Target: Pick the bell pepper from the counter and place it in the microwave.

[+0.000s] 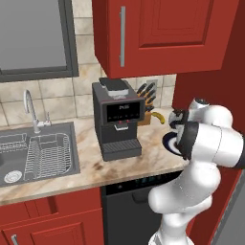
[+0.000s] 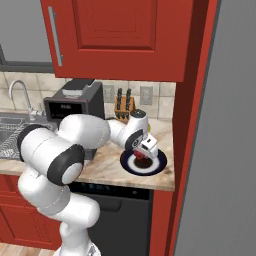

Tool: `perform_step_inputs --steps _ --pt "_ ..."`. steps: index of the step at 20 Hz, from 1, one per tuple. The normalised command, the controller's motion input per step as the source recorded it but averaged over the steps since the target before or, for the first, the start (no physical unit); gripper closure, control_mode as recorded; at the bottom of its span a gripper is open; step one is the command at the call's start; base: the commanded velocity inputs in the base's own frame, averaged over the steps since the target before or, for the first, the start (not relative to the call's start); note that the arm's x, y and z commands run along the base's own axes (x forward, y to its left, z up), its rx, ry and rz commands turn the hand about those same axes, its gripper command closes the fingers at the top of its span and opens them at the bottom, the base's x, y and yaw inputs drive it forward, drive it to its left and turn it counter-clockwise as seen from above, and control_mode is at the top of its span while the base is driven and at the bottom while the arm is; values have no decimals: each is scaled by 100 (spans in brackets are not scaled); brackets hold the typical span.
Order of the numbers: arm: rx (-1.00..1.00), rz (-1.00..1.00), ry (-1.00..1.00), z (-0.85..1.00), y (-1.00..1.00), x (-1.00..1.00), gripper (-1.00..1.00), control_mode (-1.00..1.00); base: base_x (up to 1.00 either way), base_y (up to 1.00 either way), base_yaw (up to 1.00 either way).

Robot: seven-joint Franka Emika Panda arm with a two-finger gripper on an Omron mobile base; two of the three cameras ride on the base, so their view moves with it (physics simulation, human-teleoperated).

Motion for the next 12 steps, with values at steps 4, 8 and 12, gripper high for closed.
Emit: perform_step_inputs --steps 4,8,12 --pt "0 7 -15 100 57 -80 100 -100 0 0 0" --pt "0 10 -8 100 47 -82 100 -100 0 0 0" --pt "0 12 -12 100 34 -79 100 -100 0 0 0"
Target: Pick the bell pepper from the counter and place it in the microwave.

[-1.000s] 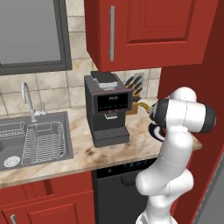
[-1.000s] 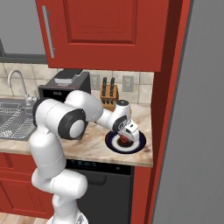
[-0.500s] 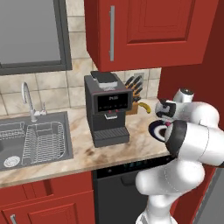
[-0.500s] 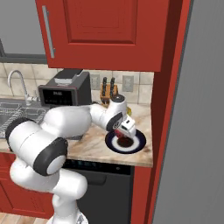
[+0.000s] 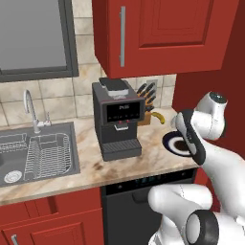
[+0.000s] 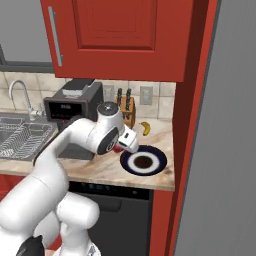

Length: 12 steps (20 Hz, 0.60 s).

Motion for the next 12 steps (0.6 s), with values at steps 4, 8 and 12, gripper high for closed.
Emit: perform_step_inputs --steps 4,8,12 --pt "0 13 -10 100 27 -84 100 -100 0 0 0" --pt "0 18 -8 100 22 -87 100 -100 0 0 0" --pt "-2 20 -5 96 27 -100 100 -100 0 0 0"
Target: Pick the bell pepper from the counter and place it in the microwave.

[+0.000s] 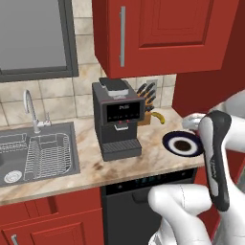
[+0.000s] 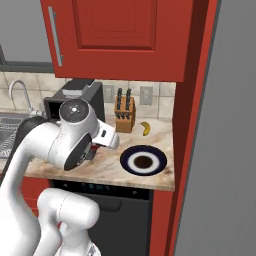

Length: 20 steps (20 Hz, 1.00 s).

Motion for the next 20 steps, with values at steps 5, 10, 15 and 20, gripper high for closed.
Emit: perform_step_inputs --steps 5,10,15,20 --pt "-5 21 -1 89 20 -100 100 -100 0 0 0" --pt "-11 25 0 89 17 -100 100 -100 0 0 0" --pt "-14 27 0 74 26 -100 100 -100 0 0 0" --pt "-16 14 1 16 16 -81 100 -100 0 0 0"
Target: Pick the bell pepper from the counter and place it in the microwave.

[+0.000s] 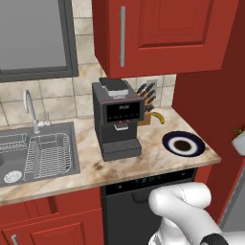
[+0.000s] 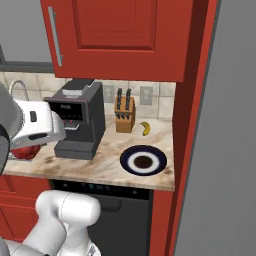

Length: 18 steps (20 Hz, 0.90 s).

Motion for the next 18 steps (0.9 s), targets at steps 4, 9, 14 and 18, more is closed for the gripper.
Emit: perform_step_inputs --steps 4,9,14,18 --pt "-2 0 0 -1 0 0 100 -100 0 0 0" --pt "-4 -18 -1 -27 2 55 100 -100 0 0 0" --pt "0 -17 -10 -34 0 51 100 -100 0 0 0" --pt "0 -1 0 0 0 2 100 -100 0 0 0"
